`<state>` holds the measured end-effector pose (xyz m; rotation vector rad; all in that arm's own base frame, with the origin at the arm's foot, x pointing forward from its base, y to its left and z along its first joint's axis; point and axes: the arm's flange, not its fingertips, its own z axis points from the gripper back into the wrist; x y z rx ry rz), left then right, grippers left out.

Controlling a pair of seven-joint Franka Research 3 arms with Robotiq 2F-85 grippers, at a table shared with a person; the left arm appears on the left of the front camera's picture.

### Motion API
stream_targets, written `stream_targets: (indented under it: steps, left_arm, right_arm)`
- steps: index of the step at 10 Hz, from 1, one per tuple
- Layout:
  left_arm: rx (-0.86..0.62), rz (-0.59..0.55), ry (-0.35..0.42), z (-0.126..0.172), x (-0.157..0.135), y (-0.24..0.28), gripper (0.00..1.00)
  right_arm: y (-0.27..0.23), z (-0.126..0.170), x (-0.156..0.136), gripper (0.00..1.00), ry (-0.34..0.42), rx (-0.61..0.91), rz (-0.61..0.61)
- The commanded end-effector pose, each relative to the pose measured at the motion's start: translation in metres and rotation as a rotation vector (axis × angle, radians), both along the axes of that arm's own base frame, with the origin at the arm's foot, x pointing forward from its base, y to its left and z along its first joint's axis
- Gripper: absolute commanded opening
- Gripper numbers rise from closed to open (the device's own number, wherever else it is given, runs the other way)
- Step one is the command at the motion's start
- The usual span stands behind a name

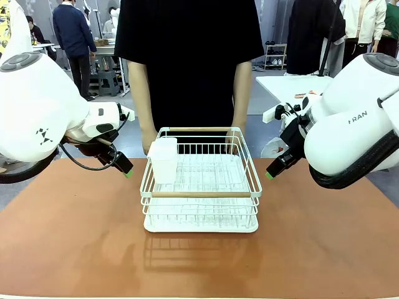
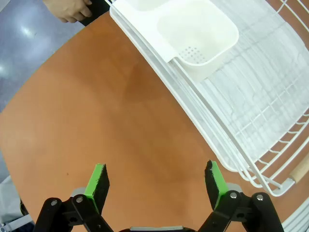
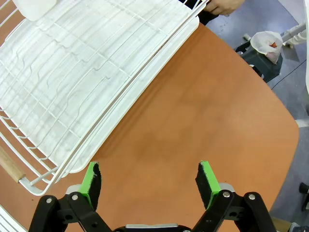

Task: Clean the table.
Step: Pick up the Lint Roller when the human hands it over.

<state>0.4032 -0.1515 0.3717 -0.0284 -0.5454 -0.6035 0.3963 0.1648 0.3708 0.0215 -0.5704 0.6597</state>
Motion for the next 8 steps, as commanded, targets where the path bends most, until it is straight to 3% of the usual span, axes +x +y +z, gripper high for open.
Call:
stream_targets:
  steps: [1,5,8]
  left_arm:
    - [0.0,0.001,0.0,0.0,0.0,0.0,1.0]
    - [0.0,0.0,0.0,0.0,0.0,0.0,1.0]
    - [-0.35,-0.003,0.349,0.069,0.014,0.045,1.0]
  right_arm:
    - [0.0,0.0,0.0,1.0,0.0,0.001,0.0]
    - [0.0,0.0,0.0,1.0,0.0,0.0,0.0]
    - [-0.027,0.062,-0.002,1.0,0.192,0.26,-0.031]
